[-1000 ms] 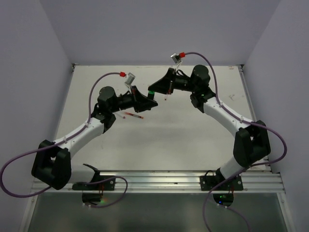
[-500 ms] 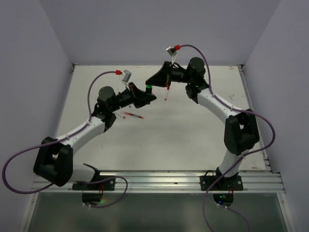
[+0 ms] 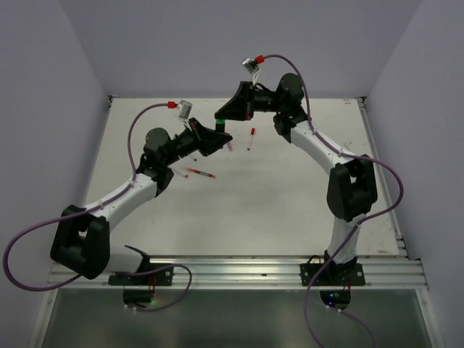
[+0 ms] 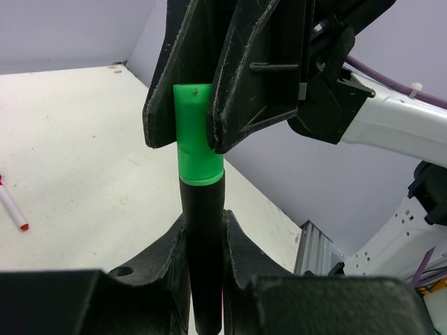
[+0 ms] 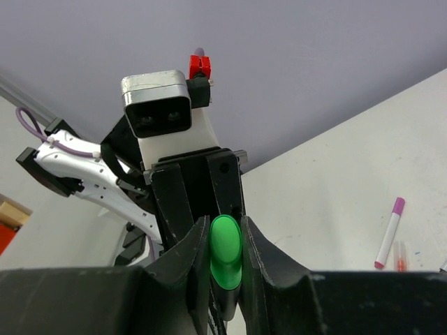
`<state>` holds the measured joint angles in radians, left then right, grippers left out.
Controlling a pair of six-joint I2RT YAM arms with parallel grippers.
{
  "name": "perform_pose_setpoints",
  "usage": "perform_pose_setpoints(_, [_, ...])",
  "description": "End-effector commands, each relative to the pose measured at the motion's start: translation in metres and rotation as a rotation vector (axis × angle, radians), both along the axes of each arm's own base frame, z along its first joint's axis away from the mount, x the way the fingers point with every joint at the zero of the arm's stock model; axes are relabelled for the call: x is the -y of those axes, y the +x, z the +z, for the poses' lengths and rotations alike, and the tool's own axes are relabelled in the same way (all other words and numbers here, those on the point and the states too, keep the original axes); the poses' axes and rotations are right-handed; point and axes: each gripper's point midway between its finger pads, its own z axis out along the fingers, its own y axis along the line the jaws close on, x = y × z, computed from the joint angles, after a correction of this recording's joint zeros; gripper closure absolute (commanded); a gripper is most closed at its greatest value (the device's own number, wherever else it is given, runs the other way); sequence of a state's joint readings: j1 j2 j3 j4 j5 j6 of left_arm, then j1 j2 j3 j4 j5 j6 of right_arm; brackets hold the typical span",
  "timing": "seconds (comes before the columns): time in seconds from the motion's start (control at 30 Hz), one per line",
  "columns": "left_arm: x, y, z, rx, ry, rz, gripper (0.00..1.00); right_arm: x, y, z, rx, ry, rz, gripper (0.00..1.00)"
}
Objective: Open the pen caps
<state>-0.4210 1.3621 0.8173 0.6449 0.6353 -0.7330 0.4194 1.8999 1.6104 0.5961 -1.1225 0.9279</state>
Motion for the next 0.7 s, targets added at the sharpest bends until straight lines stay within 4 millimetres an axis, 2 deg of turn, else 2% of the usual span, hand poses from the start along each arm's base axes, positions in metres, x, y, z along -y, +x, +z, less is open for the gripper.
perform_pose_setpoints(0.0, [0.016, -0.099, -0.088, -0.326, 0.145, -0.412, 1.0, 0.085, 0.092, 0.149, 0.307, 0.352, -0.548, 1.0])
perform_pose_setpoints(0.23, [0.018, -0.108, -0.091, -0.341, 0.152, -0.431, 1.0, 0.085, 0.108, 0.162, 0.32, 0.374, -0.564, 1.0])
perform_pose_setpoints(0.5, [0.017, -0.113, -0.094, -0.354, 0.159, -0.421, 1.0, 0.091, 0.112, 0.187, 0.36, 0.401, -0.579, 1.0])
perform_pose_setpoints(0.6, [0.016, -0.109, -0.096, -0.337, 0.179, -0.399, 1.0, 0.092, 0.103, 0.179, 0.354, 0.378, -0.572, 1.0])
perform_pose_setpoints(0.63, [0.017, -0.108, -0.099, -0.348, 0.187, -0.401, 1.0, 0.093, 0.102, 0.173, 0.348, 0.362, -0.579, 1.0])
perform_pose_setpoints(0.67, [0.018, -0.104, -0.096, -0.334, 0.19, -0.4, 1.0, 0.095, 0.099, 0.157, 0.309, 0.324, -0.592, 1.0])
